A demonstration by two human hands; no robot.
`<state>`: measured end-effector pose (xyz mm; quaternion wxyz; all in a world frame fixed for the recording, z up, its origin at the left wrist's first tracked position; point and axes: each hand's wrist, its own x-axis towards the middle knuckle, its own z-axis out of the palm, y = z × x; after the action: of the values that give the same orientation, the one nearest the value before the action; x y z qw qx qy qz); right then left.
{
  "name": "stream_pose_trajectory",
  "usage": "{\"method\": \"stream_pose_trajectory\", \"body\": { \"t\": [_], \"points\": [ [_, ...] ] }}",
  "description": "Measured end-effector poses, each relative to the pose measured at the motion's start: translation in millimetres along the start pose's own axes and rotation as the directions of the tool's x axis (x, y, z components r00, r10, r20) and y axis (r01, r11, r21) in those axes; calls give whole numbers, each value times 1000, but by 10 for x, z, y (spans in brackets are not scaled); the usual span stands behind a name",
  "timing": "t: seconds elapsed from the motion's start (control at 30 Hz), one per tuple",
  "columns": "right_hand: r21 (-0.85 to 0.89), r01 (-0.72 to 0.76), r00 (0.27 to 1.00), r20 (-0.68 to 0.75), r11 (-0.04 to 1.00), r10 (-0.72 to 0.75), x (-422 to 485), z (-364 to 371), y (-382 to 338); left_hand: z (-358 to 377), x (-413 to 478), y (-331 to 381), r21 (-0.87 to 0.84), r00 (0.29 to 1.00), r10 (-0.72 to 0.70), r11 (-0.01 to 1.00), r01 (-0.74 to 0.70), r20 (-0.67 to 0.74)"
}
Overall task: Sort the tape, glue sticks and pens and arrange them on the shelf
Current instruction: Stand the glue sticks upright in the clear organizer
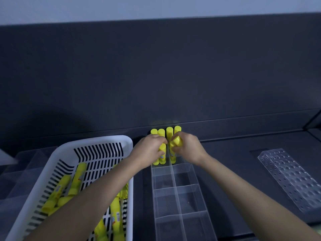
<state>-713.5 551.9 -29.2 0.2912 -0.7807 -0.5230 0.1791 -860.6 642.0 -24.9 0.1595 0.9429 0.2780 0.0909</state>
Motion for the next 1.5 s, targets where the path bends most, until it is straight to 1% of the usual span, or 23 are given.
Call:
{"method": "stream_pose_trajectory", "body": {
  "t": [0.1, 0.17, 0.3, 0.4, 0.47, 0.57, 0.6, 0.63, 0.7, 0.73, 0.77, 0.83, 0.93, 1.03, 1.1, 1.17, 1.23, 1.33, 1.43, 1.5],
  "points": [
    [2, 20, 1000, 0, 1000, -20, 6, -9, 12, 12, -5, -20, -5, 1000, -12, 1000, 12, -19],
    [38, 23, 1000, -1, 999, -23, -10, -43, 17, 5, -20, -18, -21, 999, -18, 1000, 17, -27],
    [208, -17, 996, -82, 978, 35, -54, -194, 12, -35, -100, -62, -63, 993, -5, 998, -2, -115],
    [363, -32, 987, -136, 931, 87, -74, -311, 5, -77, -180, -118, -67, 987, -2, 998, -8, -161],
    [429, -29, 986, -138, 903, 97, -84, -334, -17, -95, -216, -130, -80, 987, -10, 997, -3, -162],
    [507, -47, 991, -83, 860, 103, -95, -292, -44, -106, -251, -118, -95, 987, -12, 995, -3, -158],
    [494, -44, 992, -84, 869, 98, -96, -266, -42, -105, -261, -115, -99, 987, -12, 995, -3, -158],
    [436, -34, 991, -99, 899, 85, -94, -243, -32, -104, -277, -116, -100, 987, -13, 995, -3, -159],
    [194, -1, 992, -125, 981, 26, -96, -209, -3, -102, -310, -131, -95, 987, -18, 996, 3, -161],
    [86, 17, 993, -116, 996, -7, -103, -193, 9, -100, -329, -144, -92, 987, -23, 996, 8, -160],
    [21, 33, 995, -93, 999, -31, -110, -173, 25, -99, -349, -157, -92, 987, -28, 996, 14, -158],
    [-39, 44, 998, -45, 998, -45, -129, -129, 58, -101, -388, -183, -101, 987, -39, 995, 23, -157],
    [-79, 40, 999, -21, 996, -42, -148, -89, 80, -105, -439, -208, -115, 985, -44, 993, 25, -166],
    [-83, 23, 999, -40, 996, -27, -141, -102, 65, -125, -491, -228, -118, 983, -45, 993, 24, -178],
    [-94, 37, 992, -116, 995, -48, -135, -146, 12, -154, -528, -242, -119, 982, -47, 993, 25, -183],
    [-110, 99, 968, -221, 989, -122, -146, -203, -97, -192, -575, -268, -120, 982, -51, 992, 29, -185],
    [-114, 158, 948, -261, 981, -183, -188, -225, -246, -224, -632, -315, -118, 983, -53, 992, 32, -178],
    [-96, 218, 950, -206, 971, -233, -269, -137, -488, -277, -742, -421, -82, 989, -60, 995, 49, -132],
    [-98, 255, 961, -86, 962, -263, -328, 64, -682, -327, -905, -583, -54, 994, -96, 994, 94, -51],
    [-127, 306, 951, -12, 943, -310, -356, 213, -783, -359, -1055, -723, -36, 990, -142, 989, 143, 19]
  ]
}}
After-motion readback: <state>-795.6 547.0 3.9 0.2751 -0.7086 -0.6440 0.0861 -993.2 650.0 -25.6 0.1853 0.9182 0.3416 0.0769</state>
